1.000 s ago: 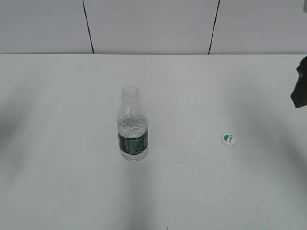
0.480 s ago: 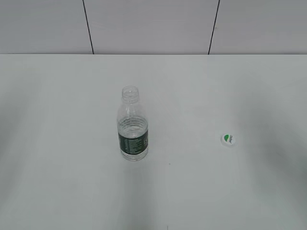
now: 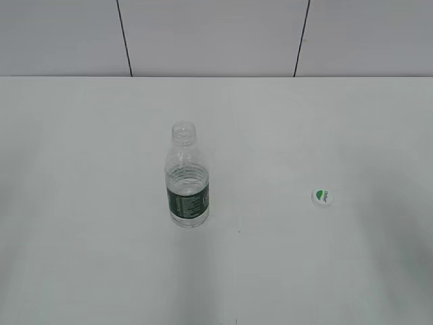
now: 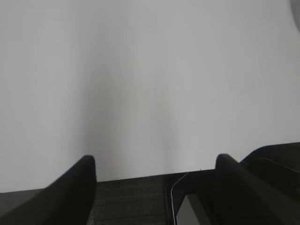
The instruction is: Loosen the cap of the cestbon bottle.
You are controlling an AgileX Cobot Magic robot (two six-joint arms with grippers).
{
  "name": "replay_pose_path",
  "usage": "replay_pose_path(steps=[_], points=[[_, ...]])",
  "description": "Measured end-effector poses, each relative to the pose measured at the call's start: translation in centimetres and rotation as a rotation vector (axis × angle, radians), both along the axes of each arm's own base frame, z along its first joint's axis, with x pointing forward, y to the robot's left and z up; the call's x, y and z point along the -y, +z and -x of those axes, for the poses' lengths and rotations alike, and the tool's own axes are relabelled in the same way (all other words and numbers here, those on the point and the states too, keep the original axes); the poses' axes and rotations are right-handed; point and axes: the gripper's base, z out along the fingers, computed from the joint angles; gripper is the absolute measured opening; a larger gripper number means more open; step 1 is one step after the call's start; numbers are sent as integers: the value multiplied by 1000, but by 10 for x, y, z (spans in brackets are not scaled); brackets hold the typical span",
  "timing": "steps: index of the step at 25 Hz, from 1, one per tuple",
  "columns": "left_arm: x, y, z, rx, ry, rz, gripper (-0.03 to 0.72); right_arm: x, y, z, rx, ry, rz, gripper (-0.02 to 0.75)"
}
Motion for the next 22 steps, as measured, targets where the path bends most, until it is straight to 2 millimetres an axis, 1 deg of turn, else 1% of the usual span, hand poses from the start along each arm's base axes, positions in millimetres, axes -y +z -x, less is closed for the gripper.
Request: replay_pose_path(steps=[3, 5, 7, 11, 14, 22], points=[[-1, -16, 14, 11, -2, 3, 471, 6, -2, 17, 93, 0, -31, 593], [-1, -27, 23, 41, -5, 8, 471, 8, -5, 23, 129, 0, -43, 593], [-1, -34, 30, 86, -8, 16, 471, 10, -3, 29, 179, 0, -60, 593], [-1, -33, 45, 244, -16, 44, 471, 13, 6, 39, 271, 0, -91, 593], [-2, -31, 58, 333, -22, 50, 471, 14, 7, 43, 315, 0, -106, 593], [-4, -27, 91, 536, -35, 58, 471, 15, 7, 44, 335, 0, -112, 593]])
